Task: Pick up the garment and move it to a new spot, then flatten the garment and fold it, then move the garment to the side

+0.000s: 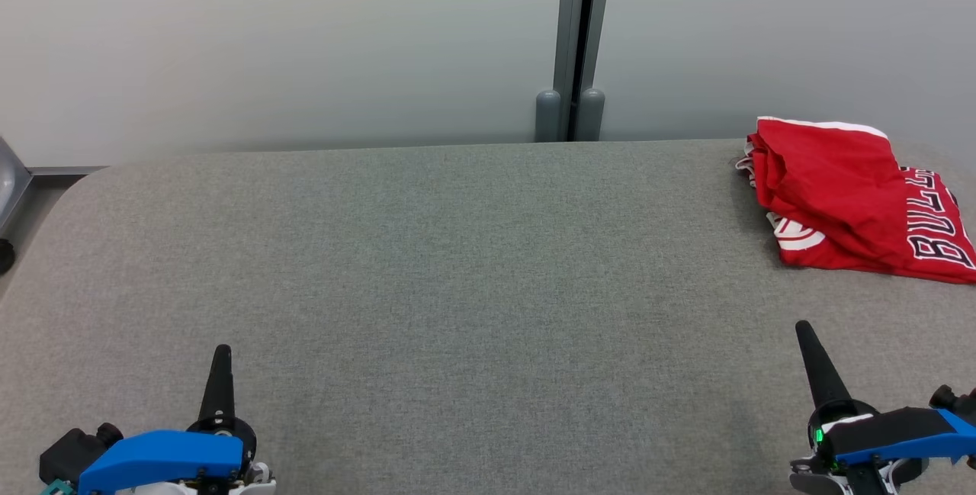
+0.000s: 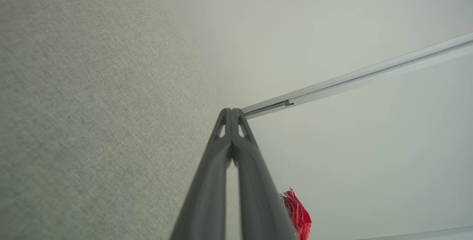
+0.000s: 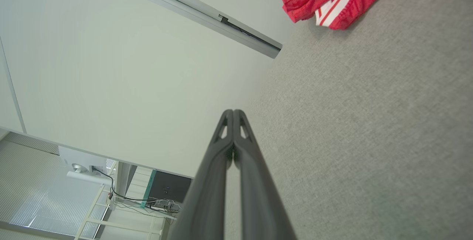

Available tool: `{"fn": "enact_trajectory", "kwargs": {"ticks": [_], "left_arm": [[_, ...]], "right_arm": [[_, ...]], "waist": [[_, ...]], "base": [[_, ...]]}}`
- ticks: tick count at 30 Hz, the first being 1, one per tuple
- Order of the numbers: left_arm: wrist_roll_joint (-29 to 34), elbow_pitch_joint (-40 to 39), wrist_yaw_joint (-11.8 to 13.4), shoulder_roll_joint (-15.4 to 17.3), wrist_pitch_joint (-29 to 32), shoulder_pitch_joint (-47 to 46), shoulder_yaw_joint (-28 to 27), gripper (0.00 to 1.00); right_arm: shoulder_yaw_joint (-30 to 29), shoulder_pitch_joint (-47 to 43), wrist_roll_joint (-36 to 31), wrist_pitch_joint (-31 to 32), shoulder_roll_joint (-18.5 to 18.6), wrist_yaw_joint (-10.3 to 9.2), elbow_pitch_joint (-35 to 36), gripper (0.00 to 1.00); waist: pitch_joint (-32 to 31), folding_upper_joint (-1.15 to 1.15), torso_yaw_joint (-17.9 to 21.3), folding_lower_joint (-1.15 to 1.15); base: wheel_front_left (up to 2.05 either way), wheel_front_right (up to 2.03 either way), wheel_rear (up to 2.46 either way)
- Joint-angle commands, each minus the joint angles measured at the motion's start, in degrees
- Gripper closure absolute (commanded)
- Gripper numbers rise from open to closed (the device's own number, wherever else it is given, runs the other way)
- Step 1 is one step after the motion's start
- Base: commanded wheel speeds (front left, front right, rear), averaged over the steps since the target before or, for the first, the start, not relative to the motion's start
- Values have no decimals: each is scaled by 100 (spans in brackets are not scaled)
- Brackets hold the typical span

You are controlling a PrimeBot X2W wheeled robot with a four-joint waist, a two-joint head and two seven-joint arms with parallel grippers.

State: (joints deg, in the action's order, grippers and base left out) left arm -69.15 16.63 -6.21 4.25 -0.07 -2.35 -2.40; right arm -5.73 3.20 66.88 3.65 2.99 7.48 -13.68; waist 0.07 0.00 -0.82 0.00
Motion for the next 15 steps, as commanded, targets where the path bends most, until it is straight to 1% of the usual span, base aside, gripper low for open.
{"fn": "enact_trajectory", "kwargs": {"ticks": [1, 15], "left_arm": [[-105, -69, -37, 6, 41, -135, -42, 100], [-774, -131, -70, -37, 229, -220, -165, 100]], "right_arm": [[-17, 135, 130, 20, 0, 2, 36, 100], [-40, 199, 864, 106, -4, 2, 15, 100]], "waist": [[0, 0, 1, 0], [3, 0, 22, 0]], "base": [[0, 0, 0], [0, 0, 0]]}}
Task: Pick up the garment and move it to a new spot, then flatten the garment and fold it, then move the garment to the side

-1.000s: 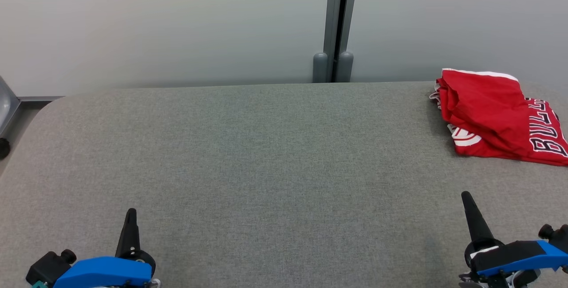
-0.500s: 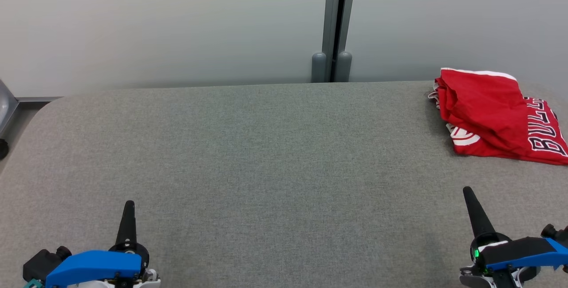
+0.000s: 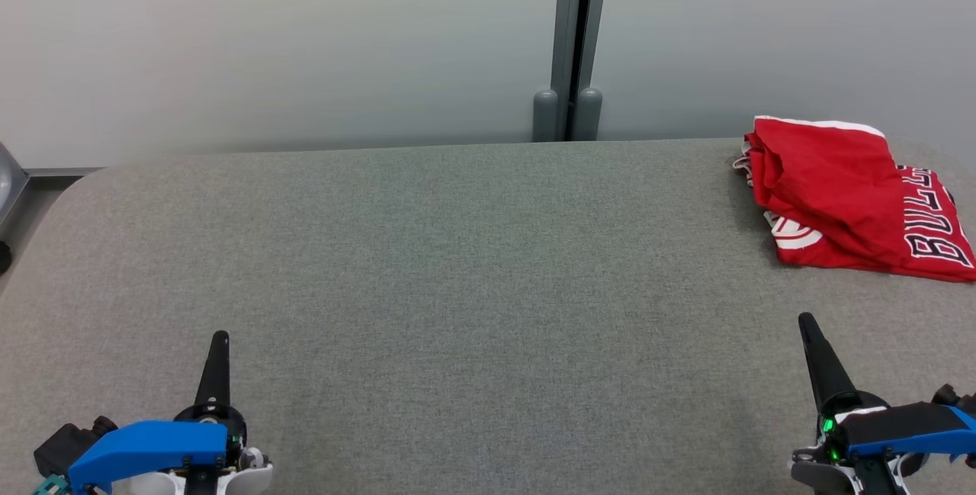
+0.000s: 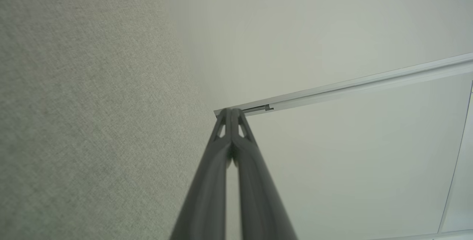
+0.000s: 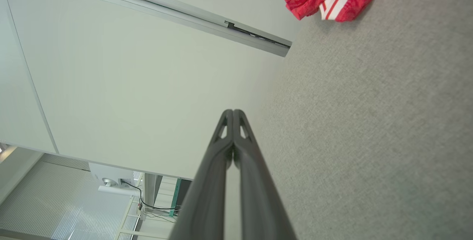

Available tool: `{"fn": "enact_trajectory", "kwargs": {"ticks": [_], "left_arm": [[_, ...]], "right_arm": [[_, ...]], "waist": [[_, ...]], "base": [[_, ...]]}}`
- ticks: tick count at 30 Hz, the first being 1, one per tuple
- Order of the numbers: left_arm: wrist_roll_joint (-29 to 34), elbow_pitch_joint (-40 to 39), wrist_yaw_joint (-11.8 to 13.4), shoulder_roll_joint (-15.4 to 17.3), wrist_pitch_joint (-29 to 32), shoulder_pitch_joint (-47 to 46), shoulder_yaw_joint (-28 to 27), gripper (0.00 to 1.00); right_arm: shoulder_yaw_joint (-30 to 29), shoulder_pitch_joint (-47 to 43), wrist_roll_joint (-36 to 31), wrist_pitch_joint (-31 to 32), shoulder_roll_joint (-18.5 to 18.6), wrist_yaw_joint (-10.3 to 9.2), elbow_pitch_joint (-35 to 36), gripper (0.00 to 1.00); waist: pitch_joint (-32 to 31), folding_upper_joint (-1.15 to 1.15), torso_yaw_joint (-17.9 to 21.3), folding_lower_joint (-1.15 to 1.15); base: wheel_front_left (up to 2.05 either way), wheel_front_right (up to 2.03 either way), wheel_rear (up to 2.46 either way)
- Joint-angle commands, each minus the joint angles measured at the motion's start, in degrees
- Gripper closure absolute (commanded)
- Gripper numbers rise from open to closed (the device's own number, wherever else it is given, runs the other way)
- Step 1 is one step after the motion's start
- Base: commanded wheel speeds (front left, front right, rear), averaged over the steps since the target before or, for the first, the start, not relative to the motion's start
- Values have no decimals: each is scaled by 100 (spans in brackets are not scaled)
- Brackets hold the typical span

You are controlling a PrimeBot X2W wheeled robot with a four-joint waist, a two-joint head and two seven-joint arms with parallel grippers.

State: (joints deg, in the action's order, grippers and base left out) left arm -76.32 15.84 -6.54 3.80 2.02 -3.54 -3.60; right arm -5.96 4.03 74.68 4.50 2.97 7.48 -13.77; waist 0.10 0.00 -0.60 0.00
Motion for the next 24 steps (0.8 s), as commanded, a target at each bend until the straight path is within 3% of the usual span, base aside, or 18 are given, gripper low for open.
{"fn": "enact_trajectory", "kwargs": {"ticks": [1, 24], "left_arm": [[-103, -56, -40, 5, 37, -107, -53, 100], [-1043, -142, -81, -58, 306, -236, -219, 100]], "right_arm": [[-17, 118, 134, 27, -3, 2, 23, 100], [-50, 206, 1160, 142, -10, 2, -10, 100]], "waist": [[0, 0, 2, 0], [5, 0, 35, 0]], "base": [[0, 0, 0], [0, 0, 0]]}}
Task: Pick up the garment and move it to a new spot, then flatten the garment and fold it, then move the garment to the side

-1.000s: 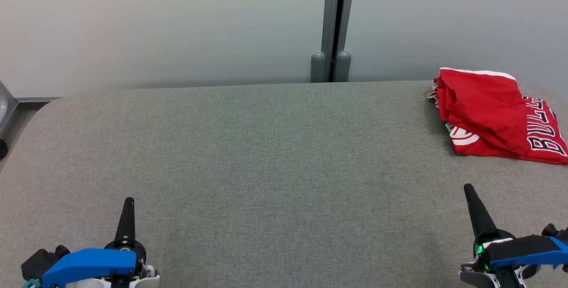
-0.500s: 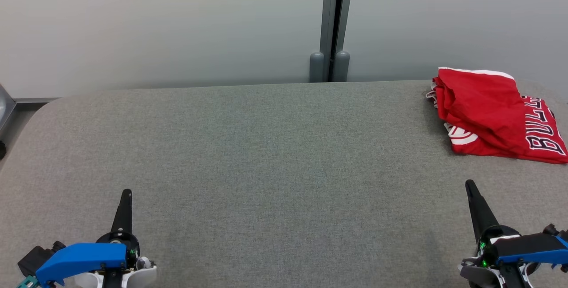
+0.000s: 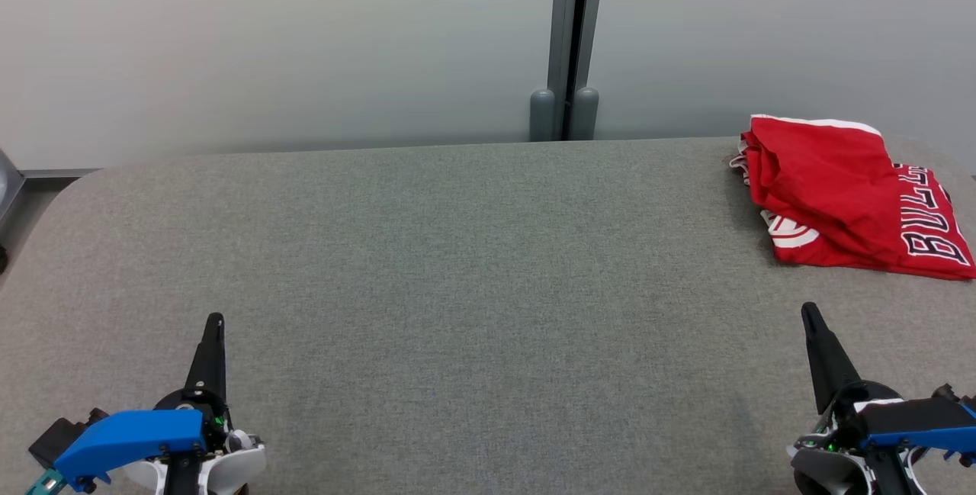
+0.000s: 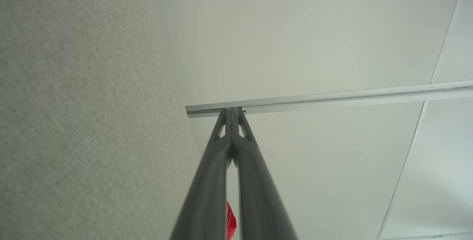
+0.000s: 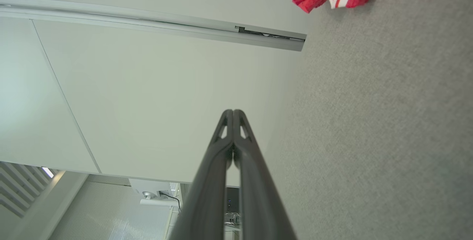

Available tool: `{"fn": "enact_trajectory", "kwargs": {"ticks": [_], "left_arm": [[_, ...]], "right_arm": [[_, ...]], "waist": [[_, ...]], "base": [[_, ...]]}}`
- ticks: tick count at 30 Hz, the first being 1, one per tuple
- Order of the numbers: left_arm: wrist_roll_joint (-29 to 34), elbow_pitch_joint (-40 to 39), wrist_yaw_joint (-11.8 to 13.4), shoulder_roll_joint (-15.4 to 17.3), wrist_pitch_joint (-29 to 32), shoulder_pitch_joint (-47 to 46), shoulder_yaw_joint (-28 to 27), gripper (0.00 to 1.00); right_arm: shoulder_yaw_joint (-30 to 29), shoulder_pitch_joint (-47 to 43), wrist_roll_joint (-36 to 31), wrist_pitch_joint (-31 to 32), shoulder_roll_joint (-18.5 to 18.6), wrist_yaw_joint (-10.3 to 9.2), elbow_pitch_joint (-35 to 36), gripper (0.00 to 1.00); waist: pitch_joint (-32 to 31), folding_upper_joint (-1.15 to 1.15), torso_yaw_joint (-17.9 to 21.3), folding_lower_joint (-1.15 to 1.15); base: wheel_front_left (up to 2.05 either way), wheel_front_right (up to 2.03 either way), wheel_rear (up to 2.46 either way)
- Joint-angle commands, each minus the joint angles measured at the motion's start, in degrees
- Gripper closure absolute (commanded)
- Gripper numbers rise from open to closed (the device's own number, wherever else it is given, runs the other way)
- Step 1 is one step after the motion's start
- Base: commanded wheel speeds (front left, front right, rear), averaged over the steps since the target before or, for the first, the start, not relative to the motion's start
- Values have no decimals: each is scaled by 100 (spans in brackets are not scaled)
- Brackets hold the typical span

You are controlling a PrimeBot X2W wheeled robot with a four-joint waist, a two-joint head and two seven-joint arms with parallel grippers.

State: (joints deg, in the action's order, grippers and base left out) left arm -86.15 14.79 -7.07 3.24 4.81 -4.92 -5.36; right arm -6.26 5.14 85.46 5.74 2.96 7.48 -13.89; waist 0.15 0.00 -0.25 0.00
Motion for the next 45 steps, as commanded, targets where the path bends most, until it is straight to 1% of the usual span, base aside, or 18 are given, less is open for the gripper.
{"fn": "enact_trajectory", "kwargs": {"ticks": [1, 18, 45], "left_arm": [[-97, -41, -31, -5, 34, -102, -49, 100], [-654, -91, -70, -46, 199, -172, -138, 100], [-632, -89, -70, -43, 194, -161, -134, 100]], "right_arm": [[-22, 99, 125, 26, -10, 2, 0, 100], [-39, 149, 727, 95, -15, 2, -20, 100], [-36, 137, 702, 90, -15, 2, -18, 100]], "waist": [[0, 0, 2, 0], [3, 0, 25, 0], [3, 0, 25, 0]], "base": [[0, 0, 0], [0, 0, 0], [0, 0, 0]]}}
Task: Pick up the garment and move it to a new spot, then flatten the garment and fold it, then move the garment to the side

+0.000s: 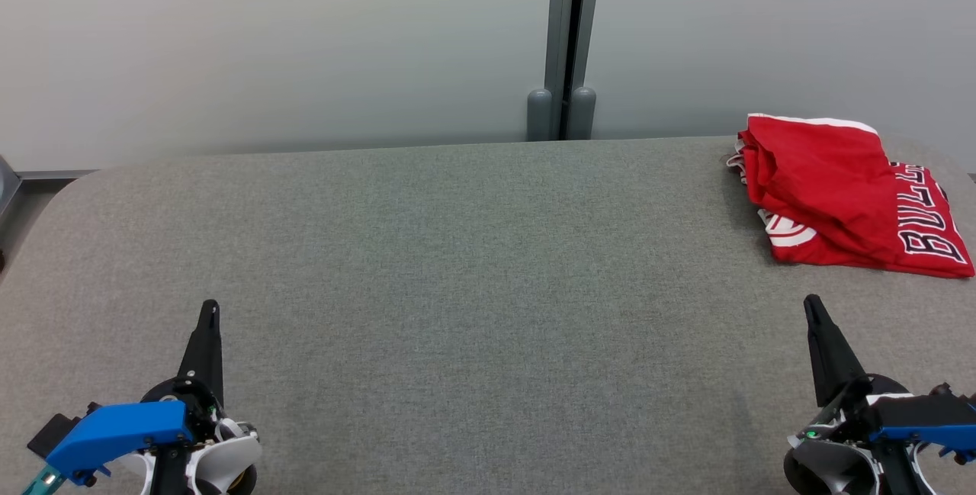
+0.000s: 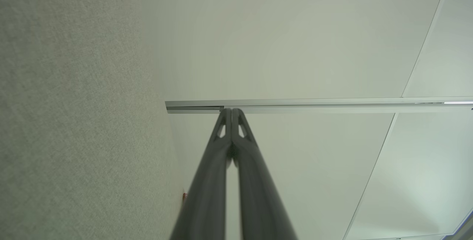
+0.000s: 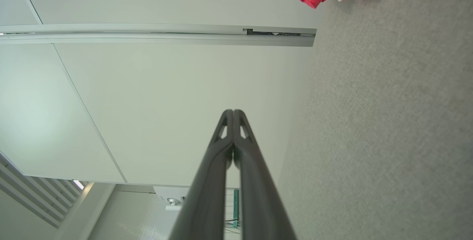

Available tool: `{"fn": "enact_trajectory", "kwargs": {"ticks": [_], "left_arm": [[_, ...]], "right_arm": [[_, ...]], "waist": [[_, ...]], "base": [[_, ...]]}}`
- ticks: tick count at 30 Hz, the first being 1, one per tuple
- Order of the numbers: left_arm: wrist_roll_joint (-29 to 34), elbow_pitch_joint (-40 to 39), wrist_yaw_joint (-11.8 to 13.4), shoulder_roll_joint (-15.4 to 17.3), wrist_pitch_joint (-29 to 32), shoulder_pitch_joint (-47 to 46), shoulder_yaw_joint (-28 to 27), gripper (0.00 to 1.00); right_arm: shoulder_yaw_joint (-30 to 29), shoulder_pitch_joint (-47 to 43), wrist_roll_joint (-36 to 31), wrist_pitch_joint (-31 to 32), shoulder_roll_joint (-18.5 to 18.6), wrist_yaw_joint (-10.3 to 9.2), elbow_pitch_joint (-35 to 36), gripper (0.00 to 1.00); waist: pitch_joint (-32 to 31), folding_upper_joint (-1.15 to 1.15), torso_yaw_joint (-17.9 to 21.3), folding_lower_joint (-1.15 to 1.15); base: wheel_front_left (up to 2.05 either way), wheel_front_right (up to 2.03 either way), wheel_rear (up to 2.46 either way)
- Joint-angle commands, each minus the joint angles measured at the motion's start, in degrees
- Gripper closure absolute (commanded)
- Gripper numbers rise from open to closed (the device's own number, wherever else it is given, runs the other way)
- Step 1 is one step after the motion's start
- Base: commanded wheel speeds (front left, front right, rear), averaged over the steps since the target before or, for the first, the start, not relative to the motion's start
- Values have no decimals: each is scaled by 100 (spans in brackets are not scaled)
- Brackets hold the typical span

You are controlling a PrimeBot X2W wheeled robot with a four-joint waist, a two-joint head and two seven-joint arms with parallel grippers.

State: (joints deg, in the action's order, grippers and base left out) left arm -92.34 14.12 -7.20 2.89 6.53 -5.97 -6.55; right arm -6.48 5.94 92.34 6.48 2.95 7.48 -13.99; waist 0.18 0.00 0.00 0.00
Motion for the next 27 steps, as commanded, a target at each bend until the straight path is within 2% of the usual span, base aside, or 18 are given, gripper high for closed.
{"fn": "enact_trajectory", "kwargs": {"ticks": [1, 27], "left_arm": [[-14, -22, -57, -9, 22, -56, -14, 100], [-15, -23, -57, -9, 21, -56, -13, 100]], "right_arm": [[-14, 58, 14, 16, -14, 2, -8, 100], [-13, 58, 15, 15, -14, 2, -8, 100]], "waist": [[0, 0, 0, 0], [0, 0, 0, 0]], "base": [[0, 0, 0], [0, 0, 0]]}}
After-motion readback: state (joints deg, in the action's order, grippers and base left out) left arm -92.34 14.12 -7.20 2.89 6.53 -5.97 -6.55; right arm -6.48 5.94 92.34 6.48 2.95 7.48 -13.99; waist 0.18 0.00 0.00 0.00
